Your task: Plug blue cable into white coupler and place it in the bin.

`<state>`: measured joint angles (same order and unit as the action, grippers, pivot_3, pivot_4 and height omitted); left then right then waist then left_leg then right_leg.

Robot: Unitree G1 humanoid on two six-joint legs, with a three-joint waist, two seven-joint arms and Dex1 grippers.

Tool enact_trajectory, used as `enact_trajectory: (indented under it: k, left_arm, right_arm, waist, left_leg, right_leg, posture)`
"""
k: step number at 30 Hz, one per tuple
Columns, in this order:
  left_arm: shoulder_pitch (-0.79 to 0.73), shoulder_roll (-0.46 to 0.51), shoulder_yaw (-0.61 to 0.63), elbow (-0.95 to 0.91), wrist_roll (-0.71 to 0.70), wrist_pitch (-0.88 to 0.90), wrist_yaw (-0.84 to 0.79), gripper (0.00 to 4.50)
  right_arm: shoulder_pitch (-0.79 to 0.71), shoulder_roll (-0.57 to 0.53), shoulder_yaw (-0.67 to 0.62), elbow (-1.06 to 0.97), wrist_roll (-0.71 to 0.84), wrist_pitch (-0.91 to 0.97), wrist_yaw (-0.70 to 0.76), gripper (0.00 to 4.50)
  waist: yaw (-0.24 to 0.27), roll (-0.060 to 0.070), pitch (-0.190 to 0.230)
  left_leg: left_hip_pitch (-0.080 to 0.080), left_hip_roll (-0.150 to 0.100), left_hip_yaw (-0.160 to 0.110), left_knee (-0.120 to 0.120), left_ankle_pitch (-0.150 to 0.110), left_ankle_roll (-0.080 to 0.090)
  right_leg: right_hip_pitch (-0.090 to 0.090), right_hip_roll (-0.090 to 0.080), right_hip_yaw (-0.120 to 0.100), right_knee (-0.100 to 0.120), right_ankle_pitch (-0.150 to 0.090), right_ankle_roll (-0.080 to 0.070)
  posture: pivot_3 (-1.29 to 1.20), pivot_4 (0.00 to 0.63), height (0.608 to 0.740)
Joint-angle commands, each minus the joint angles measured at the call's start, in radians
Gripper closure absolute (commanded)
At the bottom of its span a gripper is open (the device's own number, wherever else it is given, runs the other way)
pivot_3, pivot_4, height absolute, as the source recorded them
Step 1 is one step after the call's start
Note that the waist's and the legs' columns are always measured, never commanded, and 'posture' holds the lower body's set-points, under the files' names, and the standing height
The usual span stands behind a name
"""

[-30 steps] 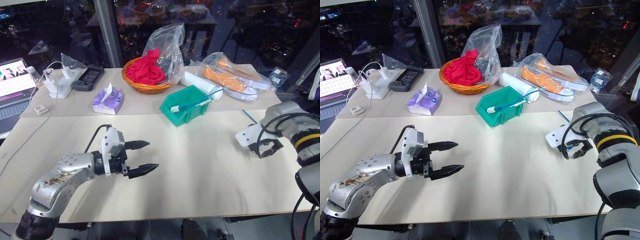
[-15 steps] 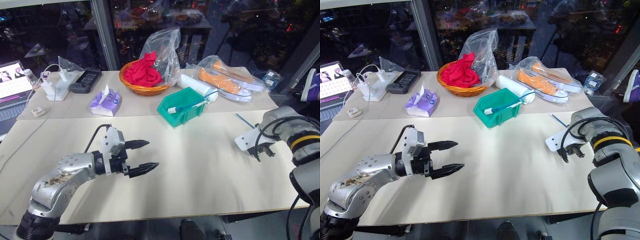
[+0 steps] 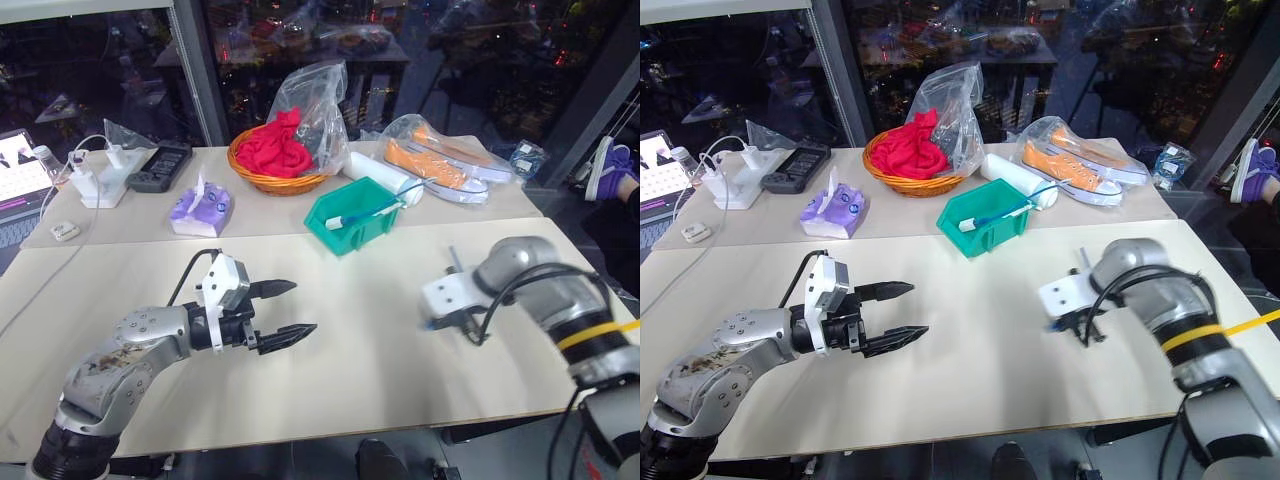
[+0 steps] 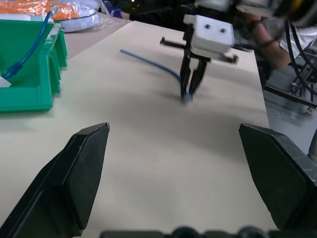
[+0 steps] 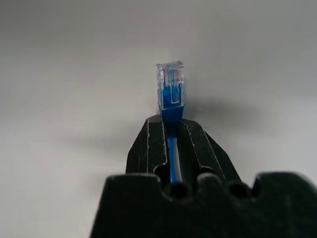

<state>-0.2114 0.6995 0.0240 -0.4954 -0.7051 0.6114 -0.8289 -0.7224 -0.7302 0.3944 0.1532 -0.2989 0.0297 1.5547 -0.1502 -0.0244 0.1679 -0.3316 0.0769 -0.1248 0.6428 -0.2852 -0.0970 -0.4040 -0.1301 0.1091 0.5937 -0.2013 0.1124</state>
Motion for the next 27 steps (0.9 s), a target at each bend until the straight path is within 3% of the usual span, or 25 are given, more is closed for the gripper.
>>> enact_trajectory:
  k: [1,9,14,16,18,24,26,27]
  left_arm:
    - [0.002,0.004,0.024,-0.03,-0.004,-0.004,0.004,0.0]
    - [0.002,0.021,0.03,-0.031,-0.008,0.006,-0.005,0.0]
    - [0.001,0.033,0.032,-0.024,-0.01,0.008,-0.015,0.0]
    - [0.0,0.036,0.032,-0.018,-0.008,0.007,-0.021,0.0]
    - [-0.003,0.037,0.029,-0.012,-0.006,0.008,-0.025,0.0]
    - [-0.011,0.047,0.011,0.012,0.006,0.004,-0.053,0.0]
    - [-0.025,0.043,-0.006,0.029,0.017,-0.007,-0.071,0.0]
    - [-0.036,0.035,-0.018,0.044,0.024,-0.014,-0.079,0.0]
  right_arm:
    - [0.015,0.083,0.037,-0.112,0.023,0.155,-0.026,4.5]
    - [-0.043,0.296,0.084,-0.129,-0.035,0.365,-0.213,4.5]
    - [-0.012,0.305,0.087,-0.188,-0.016,0.457,-0.243,4.5]
    - [0.012,0.29,0.083,-0.217,-0.003,0.488,-0.247,3.52]
    - [0.039,0.274,0.072,-0.249,0.014,0.509,-0.255,3.04]
    - [0.075,0.252,-0.074,-0.415,0.153,0.68,-0.284,0.91]
    - [0.068,0.256,-0.125,-0.452,0.201,0.726,-0.315,0.34]
    - [0.067,0.252,-0.148,-0.467,0.22,0.742,-0.328,0.34]
  waist:
    - [0.003,0.0,0.0]
    - [0.019,0.001,0.0]
    - [0.042,0.001,0.001]
    - [0.053,0.001,0.001]
    - [0.058,0.001,0.001]
    - [0.065,0.001,0.001]
    - [0.065,0.001,0.001]
    - [0.066,0.001,0.001]
  left_leg:
    - [0.001,0.0,0.0,0.0,0.0,0.0]
    - [0.004,0.0,-0.002,0.0,-0.001,0.001]
    - [0.001,0.0,-0.004,0.0,-0.001,0.001]
    - [-0.001,0.0,-0.004,0.0,-0.001,0.001]
    - [-0.004,0.0,-0.005,0.0,0.0,0.001]
    - [-0.006,0.0,-0.005,0.0,0.0,0.001]
    - [-0.01,0.0,-0.004,0.0,0.0,0.001]
    - [-0.01,0.0,-0.004,0.0,0.0,0.0]
  right_leg:
    - [0.0,0.0,0.0,0.001,-0.001,0.0]
    - [-0.001,0.0,-0.001,0.002,-0.001,-0.001]
    - [-0.002,0.0,-0.003,0.001,-0.001,-0.001]
    - [-0.004,0.0,-0.004,0.001,-0.001,-0.001]
    - [-0.007,0.0,-0.004,0.001,-0.001,-0.001]
    - [-0.01,0.0,-0.004,0.001,-0.001,-0.001]
    - [-0.015,0.0,-0.004,0.002,-0.001,-0.001]
    - [-0.016,0.0,-0.004,0.002,-0.001,-0.001]
  posture:
    - [0.0,0.15,0.728]
    - [0.0,0.15,0.728]
    - [0.0,0.15,0.728]
    - [0.0,0.15,0.728]
    - [0.0,0.15,0.728]
    - [0.0,0.15,0.728]
    - [0.0,0.15,0.728]
    - [0.0,0.15,0.728]
